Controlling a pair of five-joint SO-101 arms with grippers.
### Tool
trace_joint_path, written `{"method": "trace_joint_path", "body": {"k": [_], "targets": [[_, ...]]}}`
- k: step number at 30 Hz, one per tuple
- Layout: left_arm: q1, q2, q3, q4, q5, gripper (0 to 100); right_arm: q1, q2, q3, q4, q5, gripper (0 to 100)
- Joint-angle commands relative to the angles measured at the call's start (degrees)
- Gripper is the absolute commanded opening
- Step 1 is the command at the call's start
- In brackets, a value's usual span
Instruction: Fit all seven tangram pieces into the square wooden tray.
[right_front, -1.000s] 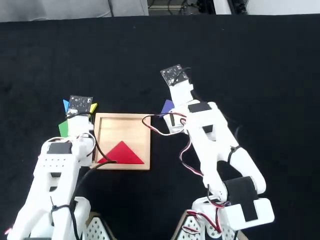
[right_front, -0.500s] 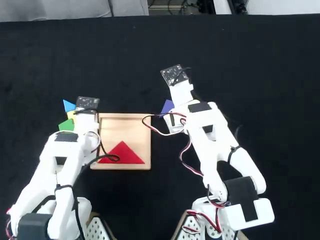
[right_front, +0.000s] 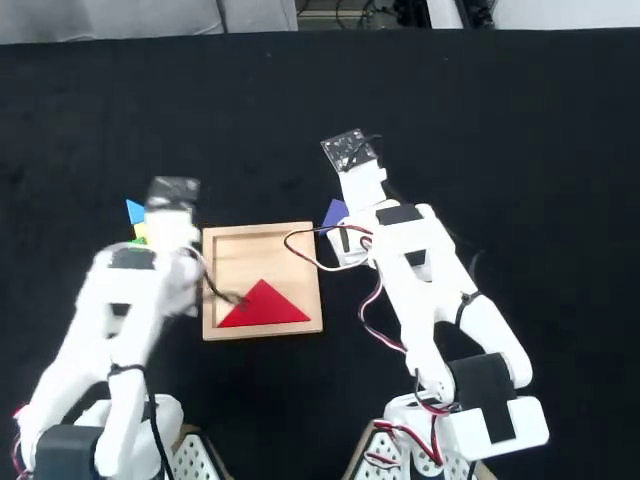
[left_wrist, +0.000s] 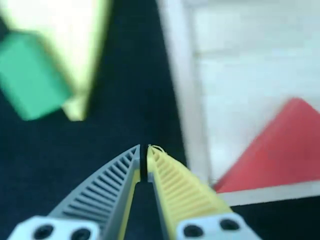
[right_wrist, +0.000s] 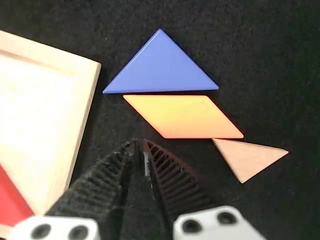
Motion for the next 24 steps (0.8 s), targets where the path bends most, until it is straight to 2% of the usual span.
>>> {"method": "trace_joint_path", "body": {"k": [1,6,11,14,19,24], "targets": [[-8.6,-0.6,-16.5,10.8,-2.4,3,1.1,-0.1,-0.6,-1.1,0.0,1.1],[-10.7,0.0,-31.7,16.7,-7.6,4,1.1,-0.1,-0.7,-1.1,0.0,1.1],[-10.3,0.2,-33.3,14.4,-20.0,22,1.1,-0.1,-0.6,-1.1,0.0,1.1],[-10.0,1.6,-32.1,14.2,-25.3,21,1.1,-0.1,-0.6,-1.1,0.0,1.1],[-11.6,14.3,-34.0,9.1,-24.2,20,1.1,-0.1,-0.6,-1.1,0.0,1.1],[-11.4,22.2,-37.3,8.6,-25.1,20,1.1,-0.1,-0.5,-1.1,0.0,1.1]]}}
